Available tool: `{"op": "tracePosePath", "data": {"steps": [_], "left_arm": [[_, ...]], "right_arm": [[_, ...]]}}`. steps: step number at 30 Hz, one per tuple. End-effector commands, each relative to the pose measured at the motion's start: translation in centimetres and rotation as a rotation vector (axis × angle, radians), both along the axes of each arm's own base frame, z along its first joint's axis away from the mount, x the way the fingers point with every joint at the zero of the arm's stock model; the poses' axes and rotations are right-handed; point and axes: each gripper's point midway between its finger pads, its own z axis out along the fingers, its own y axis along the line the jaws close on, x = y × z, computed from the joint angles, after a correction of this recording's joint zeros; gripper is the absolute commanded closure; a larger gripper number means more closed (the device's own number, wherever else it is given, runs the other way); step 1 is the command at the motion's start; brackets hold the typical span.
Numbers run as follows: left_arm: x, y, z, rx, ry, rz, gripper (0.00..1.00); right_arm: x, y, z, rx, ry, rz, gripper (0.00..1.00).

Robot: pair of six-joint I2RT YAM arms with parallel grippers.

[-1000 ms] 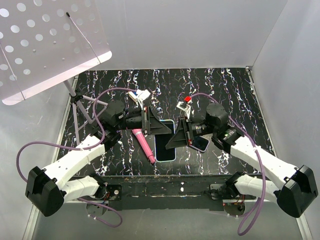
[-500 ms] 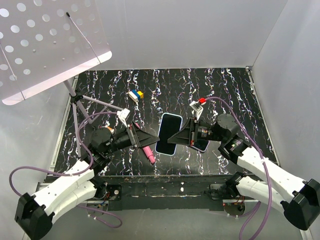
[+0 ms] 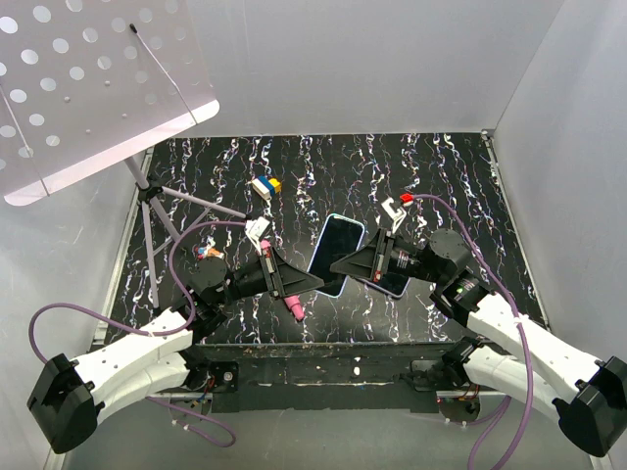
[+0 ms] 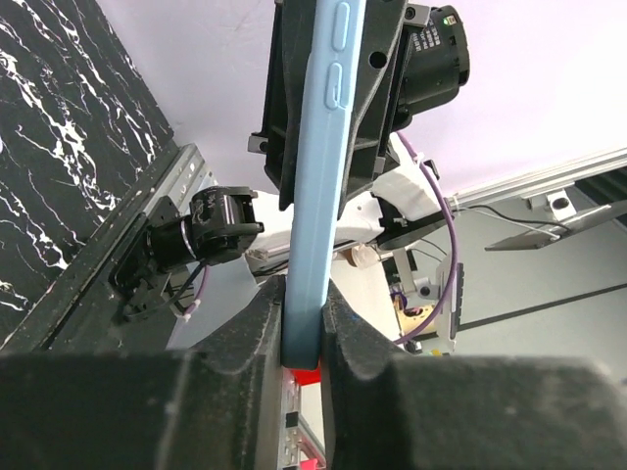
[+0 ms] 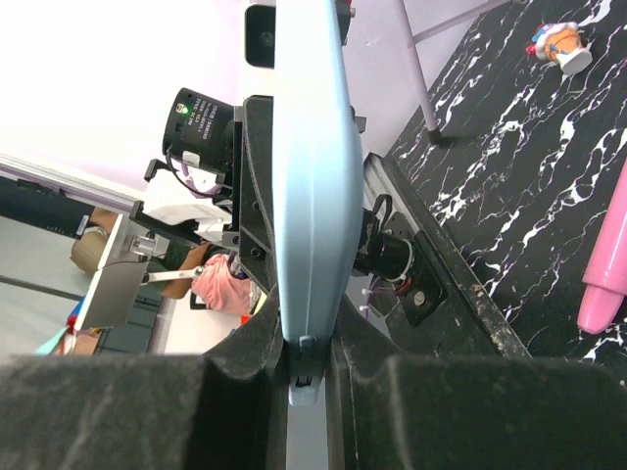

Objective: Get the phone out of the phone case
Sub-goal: Remove the phone case from the phone.

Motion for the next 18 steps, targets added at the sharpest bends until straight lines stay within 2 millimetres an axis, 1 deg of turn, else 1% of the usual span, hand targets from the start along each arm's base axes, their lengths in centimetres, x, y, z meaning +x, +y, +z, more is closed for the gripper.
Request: {"op": "tracePosePath", "data": {"steps": [1,3,4,6,7,10,14,16,18], "left_arm": [[0.0,0.1,0.3,-0.013,-0.013,0.025,0.97],[0.2,0.1,0.7,-0.013,-0.024,0.039,0.97],[0.3,0.1,0.7,-0.007,-0.024,0.046,0.95],[0.6,0.0,1.1,0.003,-0.029,0.055,0.84],[0.7,0.0,1.1,0.006,-0.031,0.057,0.83],[0.9,-0.2,1.2,0.007,-0.025,0.055,0.83],[1.0,-0.5,1.3,0.012,-0.017,0.053,0.89],[1.0,-0.4,1.6,0.002,-0.025,0.05,0.9],[0.9,-0.4,2.0,-0.006,-0.034,0.05,0.88]], "right_arm": [[0.0,0.0,3.7,0.075,-0.089,-0.001,0.99],[-0.5,0.1,3.8,0.075,-0.088,0.029,0.99],[-0.5,0.1,3.6,0.07,-0.082,0.029,0.99],[-0.4,0.0,3.2,0.056,-0.072,0.019,0.99],[-0.3,0.0,3.0,0.049,-0.068,0.018,0.99],[-0.4,0.1,3.2,0.052,-0.066,0.024,0.99],[-0.5,0.3,3.3,0.035,-0.069,0.044,0.99],[-0.6,0.3,3.3,0.028,-0.069,0.047,0.99],[-0.5,0.3,3.1,0.019,-0.063,0.047,0.98]]}}
